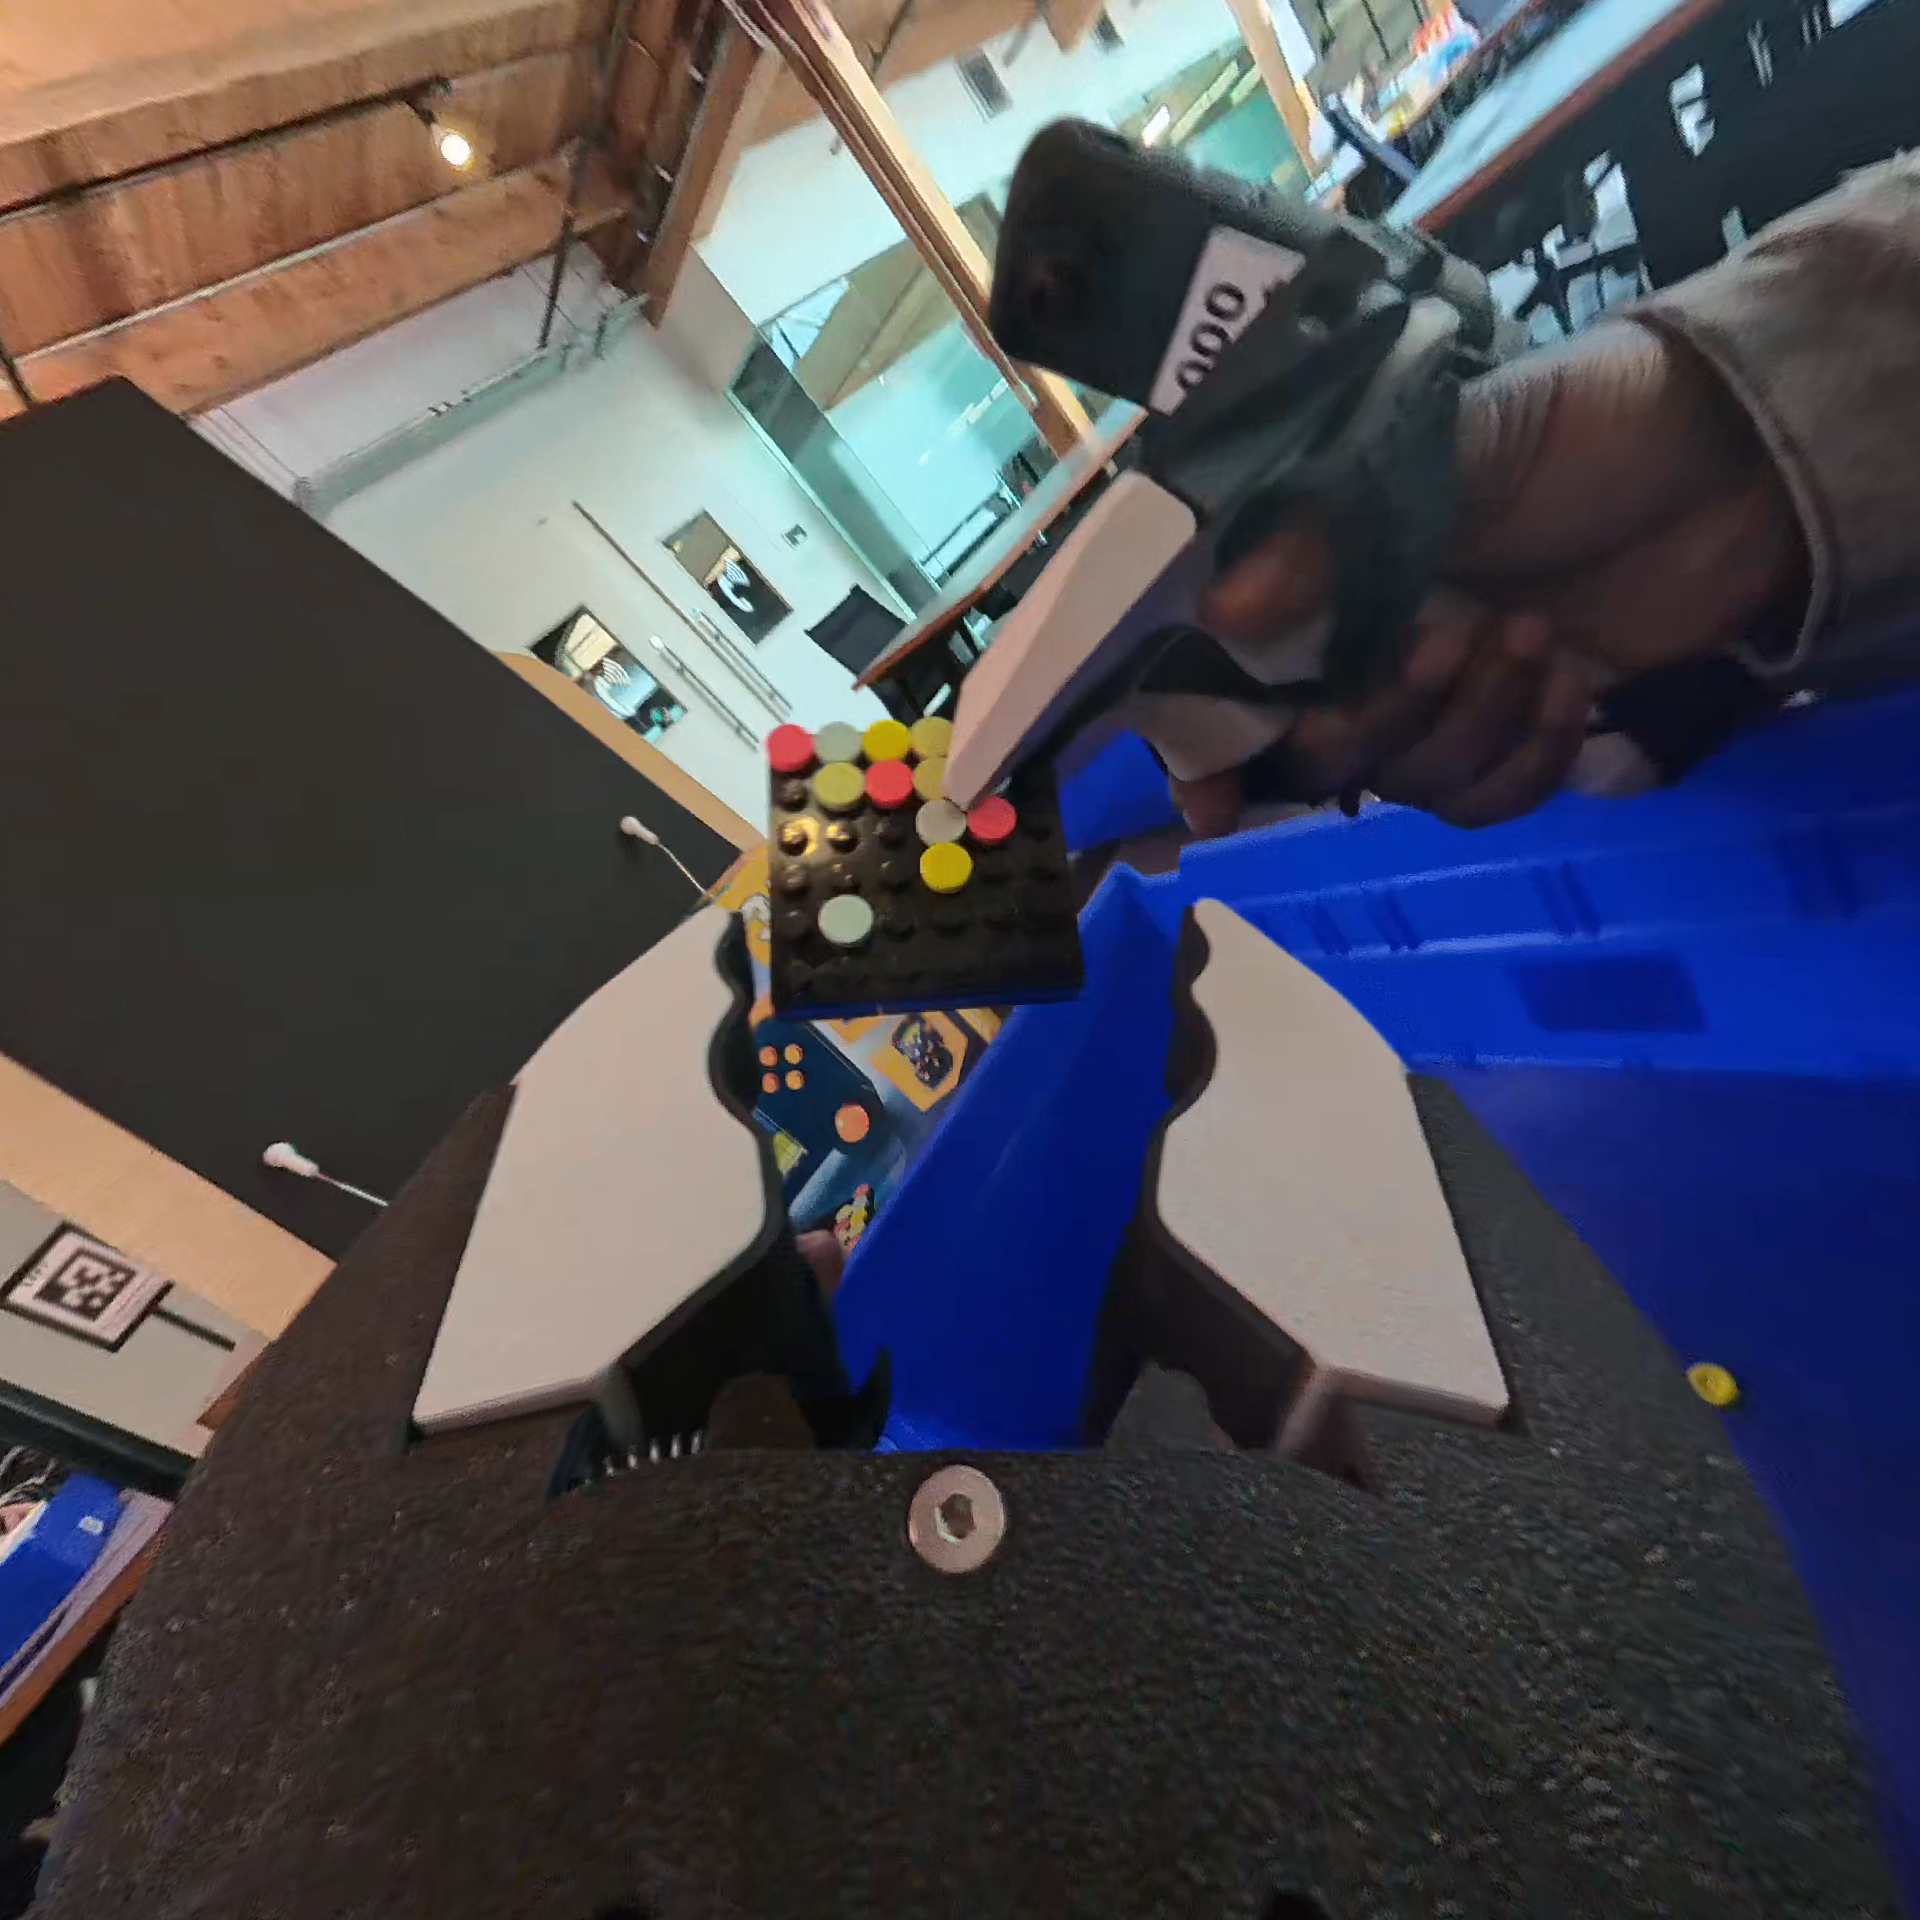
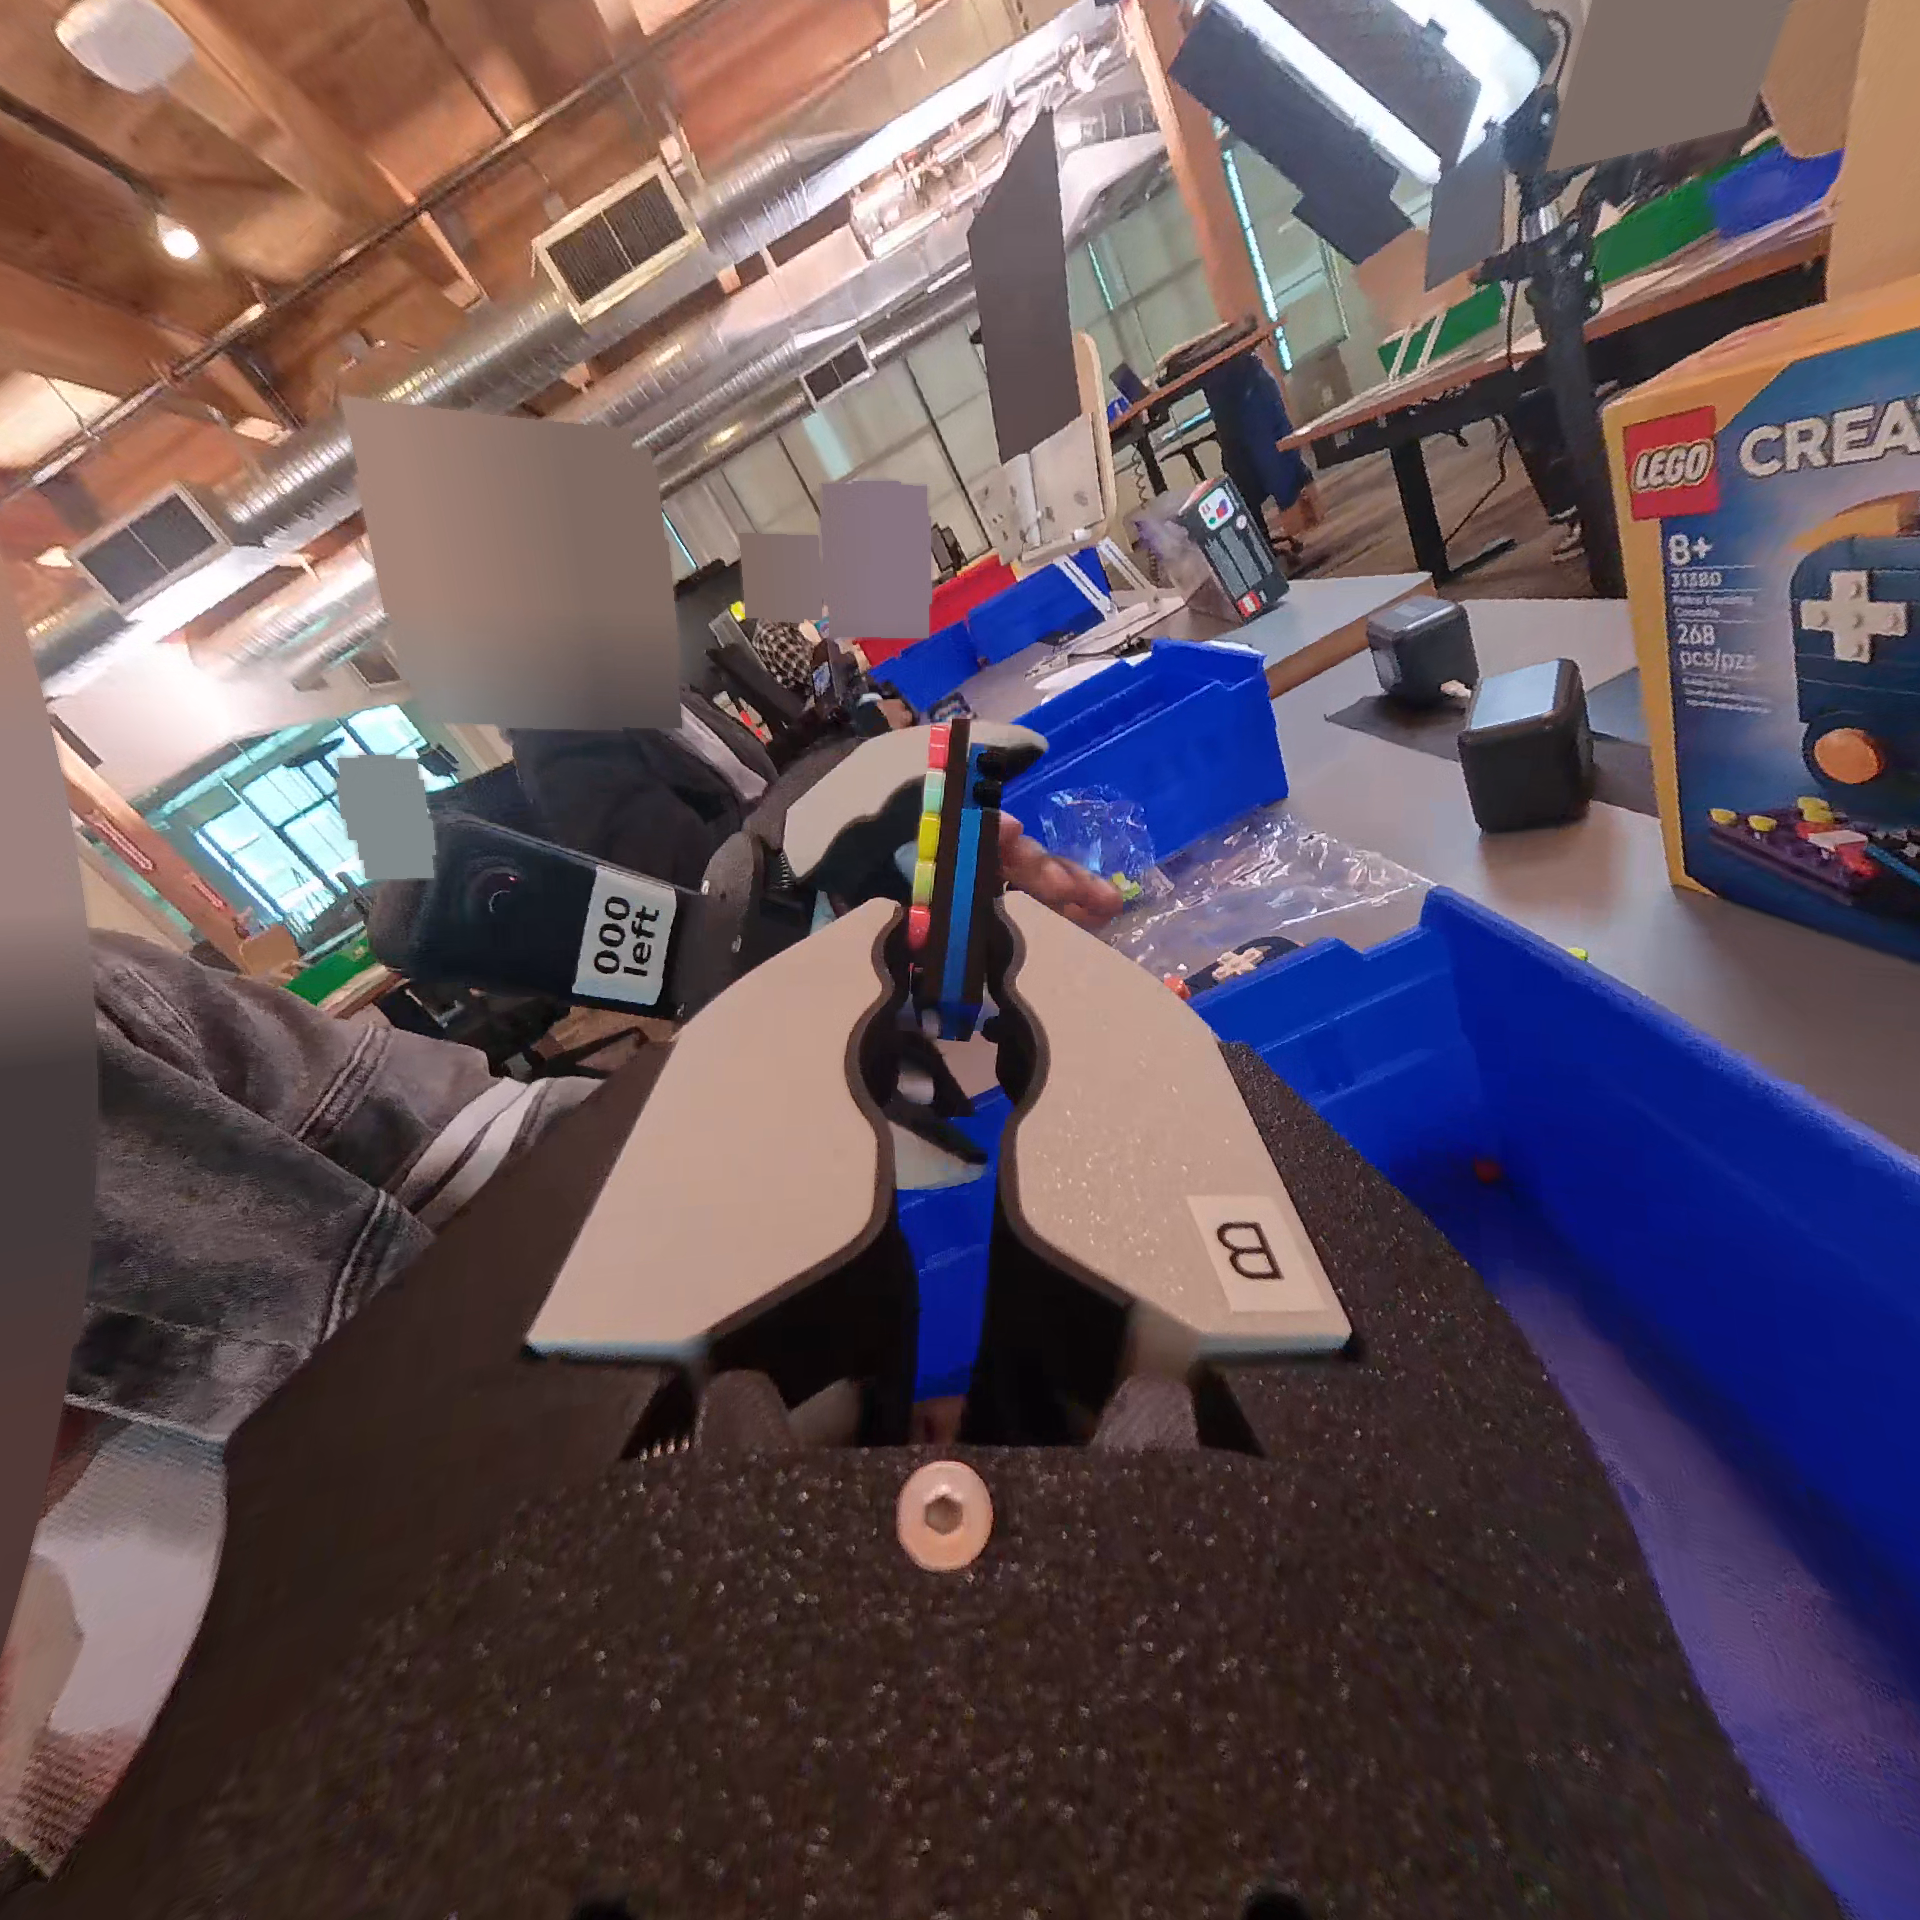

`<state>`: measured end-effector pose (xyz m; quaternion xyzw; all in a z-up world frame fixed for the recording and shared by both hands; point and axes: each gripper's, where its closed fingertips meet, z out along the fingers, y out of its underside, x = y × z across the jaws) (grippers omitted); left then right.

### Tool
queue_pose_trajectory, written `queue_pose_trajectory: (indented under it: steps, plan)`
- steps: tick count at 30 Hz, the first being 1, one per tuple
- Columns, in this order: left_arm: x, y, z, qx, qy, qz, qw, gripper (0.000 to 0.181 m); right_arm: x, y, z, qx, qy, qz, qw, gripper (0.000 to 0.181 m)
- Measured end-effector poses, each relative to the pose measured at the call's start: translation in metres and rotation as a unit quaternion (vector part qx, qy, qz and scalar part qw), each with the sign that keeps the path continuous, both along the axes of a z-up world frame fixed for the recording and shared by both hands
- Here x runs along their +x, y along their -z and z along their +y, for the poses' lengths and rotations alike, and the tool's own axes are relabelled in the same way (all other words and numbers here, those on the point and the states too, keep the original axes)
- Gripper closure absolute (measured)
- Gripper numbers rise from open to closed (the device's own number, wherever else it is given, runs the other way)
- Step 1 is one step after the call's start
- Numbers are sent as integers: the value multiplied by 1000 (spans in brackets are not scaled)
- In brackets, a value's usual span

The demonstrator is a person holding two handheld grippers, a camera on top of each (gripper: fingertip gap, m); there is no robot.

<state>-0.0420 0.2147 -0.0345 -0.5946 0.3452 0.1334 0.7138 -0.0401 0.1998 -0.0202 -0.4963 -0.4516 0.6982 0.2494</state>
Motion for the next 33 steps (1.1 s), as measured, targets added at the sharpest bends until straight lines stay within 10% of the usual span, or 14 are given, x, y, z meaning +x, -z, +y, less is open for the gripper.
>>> queue_pose_trajectory:
  steps: [10,13,21,27,33]
  plan:
    - [5,-4,-11,-28,44,-42,998,125,7,-2,-14,56,-50,21,997,163]
    - [14,-9,-23,-94,135,-138,977,124,17,-2,-14,173,-53,56,982,122]
    - [35,17,-59,-367,310,-281,831,124,34,-11,-40,497,25,228,837,129]
    - [37,28,-65,-411,310,-267,815,124,30,21,-67,600,-47,175,779,164]
    - [29,25,-67,-421,308,-286,804,124,22,24,-64,654,-6,170,737,161]
